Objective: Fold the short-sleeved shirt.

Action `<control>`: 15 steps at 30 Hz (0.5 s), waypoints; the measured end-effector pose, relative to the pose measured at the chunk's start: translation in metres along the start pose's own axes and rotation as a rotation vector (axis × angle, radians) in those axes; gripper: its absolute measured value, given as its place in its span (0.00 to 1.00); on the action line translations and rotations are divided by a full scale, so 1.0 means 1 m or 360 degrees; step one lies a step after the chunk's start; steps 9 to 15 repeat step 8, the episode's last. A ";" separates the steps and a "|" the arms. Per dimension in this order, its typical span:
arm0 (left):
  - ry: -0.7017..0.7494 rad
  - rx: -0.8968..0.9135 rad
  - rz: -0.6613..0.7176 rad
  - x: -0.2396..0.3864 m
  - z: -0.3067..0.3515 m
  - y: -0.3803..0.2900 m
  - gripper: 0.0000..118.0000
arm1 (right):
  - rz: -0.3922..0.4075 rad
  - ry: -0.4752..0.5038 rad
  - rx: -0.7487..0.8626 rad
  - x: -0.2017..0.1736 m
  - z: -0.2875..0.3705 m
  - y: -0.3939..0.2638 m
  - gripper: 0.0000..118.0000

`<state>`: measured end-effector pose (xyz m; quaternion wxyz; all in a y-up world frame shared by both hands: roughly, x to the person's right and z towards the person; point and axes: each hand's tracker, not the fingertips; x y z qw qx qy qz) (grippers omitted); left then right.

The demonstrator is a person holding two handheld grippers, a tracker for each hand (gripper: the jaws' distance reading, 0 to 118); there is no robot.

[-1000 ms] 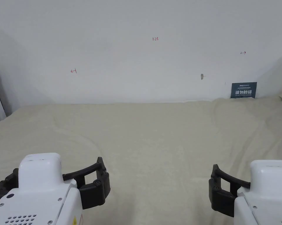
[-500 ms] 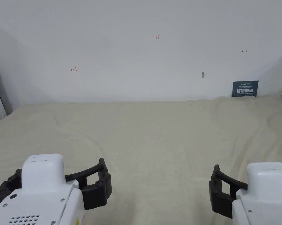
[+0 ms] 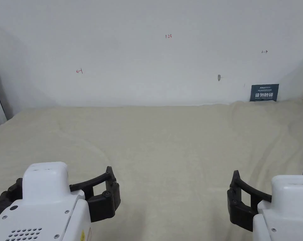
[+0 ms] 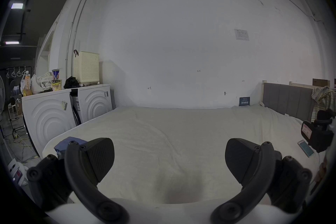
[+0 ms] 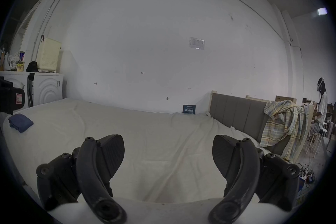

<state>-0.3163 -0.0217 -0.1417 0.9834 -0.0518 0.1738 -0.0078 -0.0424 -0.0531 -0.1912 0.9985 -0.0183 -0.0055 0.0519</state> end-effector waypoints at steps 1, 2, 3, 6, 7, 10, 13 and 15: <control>-0.0001 0.0000 0.0002 0.000 0.000 0.000 1.00 | 0.0003 0.0000 0.0000 0.000 0.000 0.000 0.86; -0.0002 0.0005 -0.0001 0.000 0.000 0.000 1.00 | 0.0002 0.0000 -0.0001 0.000 0.000 0.000 0.86; -0.0004 0.0007 -0.0011 0.000 0.000 0.000 1.00 | -0.0005 0.0001 -0.0006 0.000 0.000 0.000 0.86; 0.0006 0.0009 -0.0031 0.001 0.000 -0.001 1.00 | -0.0027 0.0007 -0.0013 0.001 -0.001 0.000 0.86; 0.0005 0.0008 -0.0027 0.001 0.001 -0.001 1.00 | -0.0026 0.0008 -0.0013 0.001 -0.001 0.000 0.86; 0.0002 0.0007 -0.0017 0.001 0.001 -0.001 1.00 | -0.0022 0.0010 -0.0010 0.001 -0.001 0.001 0.86; 0.0002 0.0007 -0.0017 0.001 0.001 -0.001 1.00 | -0.0022 0.0010 -0.0010 0.001 -0.001 0.001 0.86; 0.0002 0.0007 -0.0017 0.001 0.001 -0.001 1.00 | -0.0022 0.0010 -0.0010 0.001 -0.001 0.001 0.86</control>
